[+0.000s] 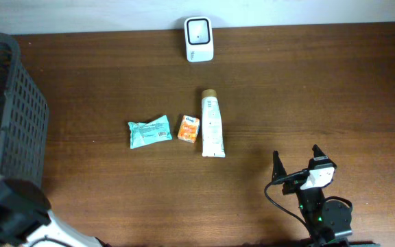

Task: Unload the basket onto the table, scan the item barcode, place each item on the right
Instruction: 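Reach left gripper into basket and grasp the clear rice bag, then carry rice bag with left gripper and drop it right of tube, then reach left gripper into basket and grasp the green-capped jar, then place green-capped jar with left gripper above the wipes pack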

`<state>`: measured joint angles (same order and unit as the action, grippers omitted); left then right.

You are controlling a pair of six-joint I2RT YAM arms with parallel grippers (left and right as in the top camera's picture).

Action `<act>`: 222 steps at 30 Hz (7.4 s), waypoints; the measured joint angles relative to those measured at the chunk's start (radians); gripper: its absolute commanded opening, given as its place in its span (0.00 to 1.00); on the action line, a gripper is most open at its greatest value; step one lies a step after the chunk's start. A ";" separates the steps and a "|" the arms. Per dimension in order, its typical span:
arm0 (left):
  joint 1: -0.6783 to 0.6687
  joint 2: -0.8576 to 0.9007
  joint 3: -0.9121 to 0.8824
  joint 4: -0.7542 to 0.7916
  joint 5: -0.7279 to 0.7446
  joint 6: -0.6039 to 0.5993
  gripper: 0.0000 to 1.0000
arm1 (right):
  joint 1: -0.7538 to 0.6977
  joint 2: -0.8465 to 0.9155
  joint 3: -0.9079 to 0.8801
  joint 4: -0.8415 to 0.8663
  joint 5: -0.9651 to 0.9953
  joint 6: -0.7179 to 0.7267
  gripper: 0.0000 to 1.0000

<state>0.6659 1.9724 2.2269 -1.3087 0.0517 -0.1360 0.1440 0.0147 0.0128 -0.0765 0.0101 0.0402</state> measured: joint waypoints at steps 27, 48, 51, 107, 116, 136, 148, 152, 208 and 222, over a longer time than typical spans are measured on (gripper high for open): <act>-0.739 -0.365 0.021 -0.017 0.008 0.001 0.00 | 0.000 0.000 0.000 0.000 0.000 0.000 0.98; -1.387 0.219 0.020 0.274 -0.015 0.001 0.07 | 0.000 0.000 0.000 0.000 0.000 0.000 0.98; -1.430 0.254 0.020 0.294 -0.023 0.009 0.46 | 0.000 0.000 0.000 0.000 0.000 0.000 0.98; 0.006 0.201 -0.247 0.468 -0.320 0.077 0.99 | 0.000 0.000 0.000 0.000 0.000 0.001 0.98; 0.006 0.303 -0.247 0.598 -0.257 0.137 0.99 | 0.000 0.000 0.000 0.000 0.000 0.000 0.98; 0.008 0.372 -0.248 0.779 -0.243 0.143 0.49 | 0.000 0.000 0.000 0.000 0.000 0.001 0.99; 0.008 0.267 -0.264 0.727 -0.159 0.143 0.52 | 0.000 0.000 0.000 0.000 0.000 0.000 0.98; 0.008 0.032 -0.264 0.707 -0.024 0.127 0.57 | 0.000 0.000 0.000 0.000 0.000 0.000 0.98; -0.963 0.242 -0.380 0.385 0.061 -0.016 0.75 | 0.000 0.000 0.000 0.000 0.000 0.000 0.98; -0.959 0.227 -0.393 0.347 0.103 -0.029 0.82 | 0.000 0.000 0.000 0.000 0.000 0.000 0.98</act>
<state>-0.2928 2.1990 1.8336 -0.9615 0.1547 -0.1654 0.1440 0.0147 0.0128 -0.0765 0.0101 0.0406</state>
